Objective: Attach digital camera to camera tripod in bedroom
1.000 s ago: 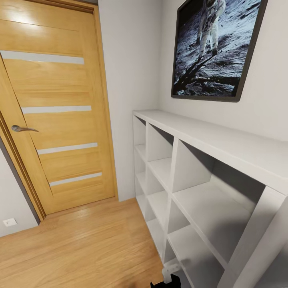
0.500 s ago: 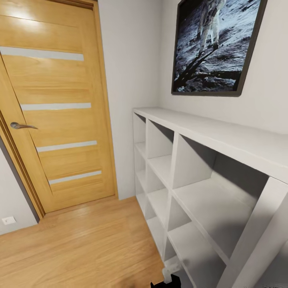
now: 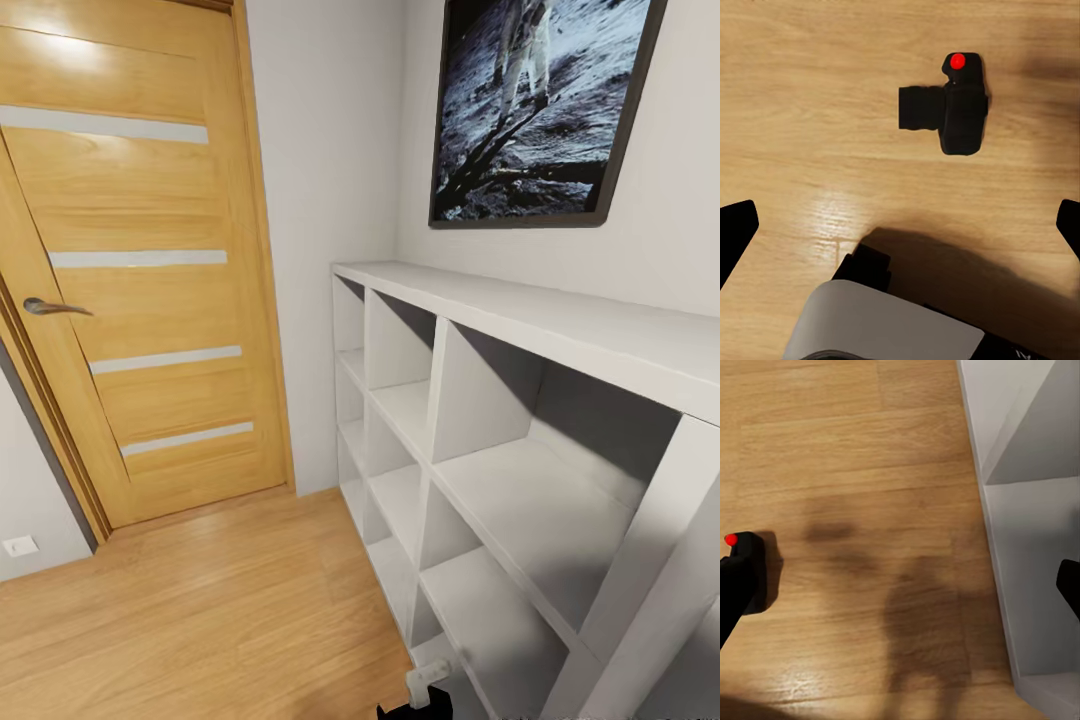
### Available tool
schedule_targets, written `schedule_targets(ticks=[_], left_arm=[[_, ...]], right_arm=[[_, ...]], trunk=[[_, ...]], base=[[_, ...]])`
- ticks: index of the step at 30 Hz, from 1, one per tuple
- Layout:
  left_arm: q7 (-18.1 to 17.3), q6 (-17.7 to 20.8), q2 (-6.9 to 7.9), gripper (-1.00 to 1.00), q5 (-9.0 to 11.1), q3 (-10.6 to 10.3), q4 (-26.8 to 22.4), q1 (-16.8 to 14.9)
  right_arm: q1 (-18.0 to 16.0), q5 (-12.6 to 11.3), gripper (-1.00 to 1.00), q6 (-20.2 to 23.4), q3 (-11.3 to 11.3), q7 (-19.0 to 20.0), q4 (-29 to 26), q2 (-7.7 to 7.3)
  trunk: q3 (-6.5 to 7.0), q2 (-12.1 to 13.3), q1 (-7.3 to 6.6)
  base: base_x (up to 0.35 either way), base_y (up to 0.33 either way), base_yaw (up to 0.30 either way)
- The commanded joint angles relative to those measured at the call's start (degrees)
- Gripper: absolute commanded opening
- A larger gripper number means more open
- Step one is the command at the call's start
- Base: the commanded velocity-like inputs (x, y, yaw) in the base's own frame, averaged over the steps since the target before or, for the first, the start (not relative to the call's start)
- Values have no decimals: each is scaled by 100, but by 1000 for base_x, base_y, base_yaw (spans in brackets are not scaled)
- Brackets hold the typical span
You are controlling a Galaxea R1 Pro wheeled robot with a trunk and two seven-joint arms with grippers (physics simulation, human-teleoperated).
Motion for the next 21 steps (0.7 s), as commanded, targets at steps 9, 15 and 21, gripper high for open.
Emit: schedule_targets(ticks=[9,15,21], left_arm=[[34,22,0,100,41,11,-18,-1],[27,22,1,100,41,15,2,-2],[26,21,0,100,49,16,20,-2]], right_arm=[[-1,63,100,27,11,-7,-11,0],[-1,64,100,8,2,3,-11,0],[-1,64,100,-6,-1,5,-11,0]], trunk=[[-168,-366,198],[-276,-606,330],[-384,-847,462]], base=[[0,0,0],[0,0,0],[0,0,0]])
